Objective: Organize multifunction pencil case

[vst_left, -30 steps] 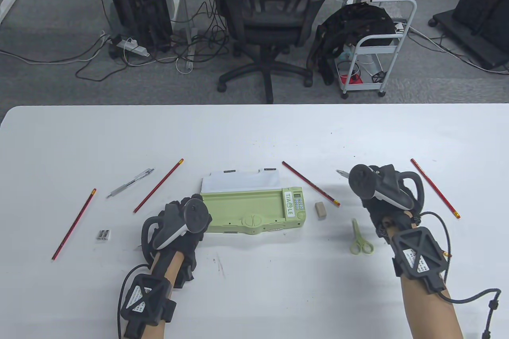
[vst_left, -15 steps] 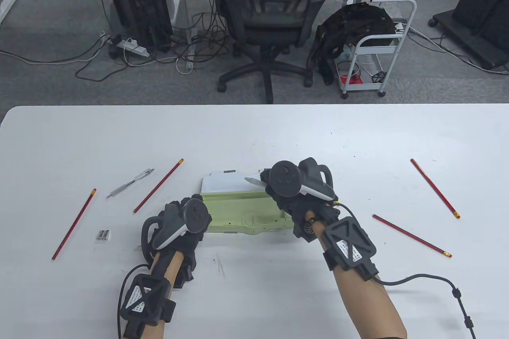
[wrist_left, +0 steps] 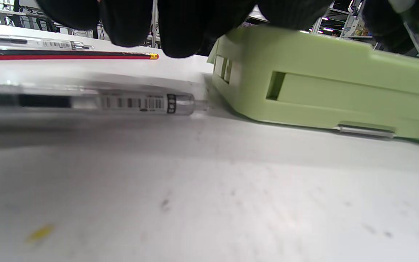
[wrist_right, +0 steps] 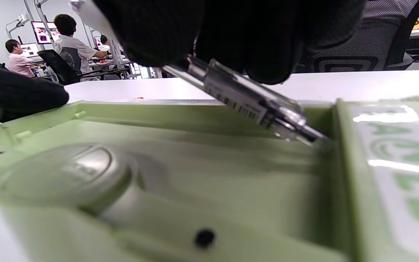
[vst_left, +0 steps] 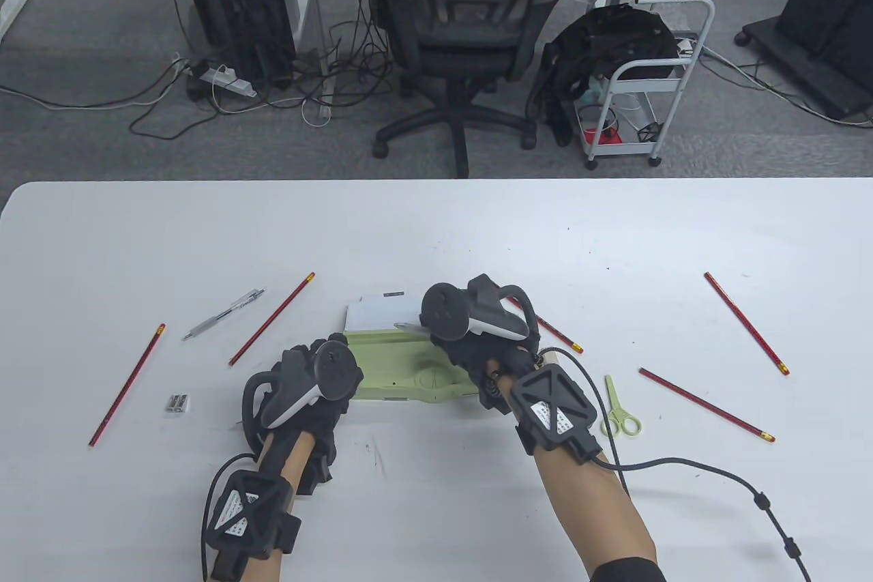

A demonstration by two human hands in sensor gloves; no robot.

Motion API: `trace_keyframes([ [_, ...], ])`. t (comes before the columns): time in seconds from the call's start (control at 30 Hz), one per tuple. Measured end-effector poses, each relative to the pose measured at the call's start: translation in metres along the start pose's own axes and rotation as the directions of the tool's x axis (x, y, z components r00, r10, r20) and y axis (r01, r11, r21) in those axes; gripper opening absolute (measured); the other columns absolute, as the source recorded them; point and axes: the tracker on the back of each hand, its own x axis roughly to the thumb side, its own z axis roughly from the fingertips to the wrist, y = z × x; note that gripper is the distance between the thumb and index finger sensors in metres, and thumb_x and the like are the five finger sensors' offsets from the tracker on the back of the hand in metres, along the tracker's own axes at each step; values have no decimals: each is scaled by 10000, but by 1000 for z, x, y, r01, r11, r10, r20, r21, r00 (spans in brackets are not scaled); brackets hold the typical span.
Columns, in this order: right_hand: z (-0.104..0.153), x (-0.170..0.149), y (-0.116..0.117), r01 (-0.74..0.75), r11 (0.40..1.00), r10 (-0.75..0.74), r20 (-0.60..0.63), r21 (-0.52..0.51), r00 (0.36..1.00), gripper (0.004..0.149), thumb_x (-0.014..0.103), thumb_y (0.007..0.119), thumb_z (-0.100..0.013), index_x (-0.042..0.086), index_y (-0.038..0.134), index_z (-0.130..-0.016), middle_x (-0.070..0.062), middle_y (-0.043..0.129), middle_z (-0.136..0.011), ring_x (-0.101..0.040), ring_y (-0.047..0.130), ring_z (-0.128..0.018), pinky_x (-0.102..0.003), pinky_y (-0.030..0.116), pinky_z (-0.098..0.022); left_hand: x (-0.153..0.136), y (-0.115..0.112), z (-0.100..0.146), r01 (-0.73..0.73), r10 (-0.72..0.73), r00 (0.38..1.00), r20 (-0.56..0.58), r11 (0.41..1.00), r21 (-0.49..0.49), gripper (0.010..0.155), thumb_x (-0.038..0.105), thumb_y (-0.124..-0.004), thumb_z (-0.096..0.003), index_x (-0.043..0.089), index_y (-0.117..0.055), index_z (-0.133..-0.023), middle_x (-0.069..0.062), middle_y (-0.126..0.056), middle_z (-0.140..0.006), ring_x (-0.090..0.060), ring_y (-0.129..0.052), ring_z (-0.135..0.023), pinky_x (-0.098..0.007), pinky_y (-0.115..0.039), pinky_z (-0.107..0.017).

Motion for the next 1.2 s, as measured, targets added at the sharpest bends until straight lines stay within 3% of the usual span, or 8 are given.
trace_keyframes([
  [0.3, -6, 4, 7, -29, 998, 29, 7, 51, 1000, 476, 263, 758, -460, 213, 740, -933, -173, 771, -933, -450, 804, -839, -626, 669, -676, 0, 0, 0, -3, 3, 1000, 1, 1000, 0, 679, 445, -589, -566, 123, -466, -1151, -204, -633, -1192, -558, -618, -1058, -742, -554, -686],
  [0.77, -11, 15, 14, -175, 984, 174, 15, 31, 985, 467, 263, 805, -455, 204, 758, -916, -142, 799, -894, -417, 838, -797, -600, 702, -658, 0, 0, 0, -3, 3, 1000, 0, 1000, -1, 680, 444, -588, -566, 122, -464, -1152, -204, -632, -1193, -560, -618, -1057, -743, -554, -685],
  [1.0, -7, 10, 8, -144, 989, 144, -1, 28, 990, 484, 256, 807, -465, 164, 737, -935, -150, 800, -912, -422, 846, -812, -594, 718, -653, 0, 0, 0, 0, 0, 1000, -1, 1000, -1, 679, 444, -588, -566, 123, -465, -1151, -204, -635, -1191, -559, -618, -1057, -742, -554, -686],
  [1.2, 9, -7, -8, -105, 994, 104, -34, -11, 994, 547, 331, 785, -474, 126, 705, -975, -185, 769, -957, -456, 816, -857, -619, 693, -664, 0, 0, 0, 0, 0, 1000, -1, 1000, -3, 680, 443, -588, -566, 122, -463, -1152, -204, -633, -1192, -558, -618, -1058, -742, -553, -686],
])
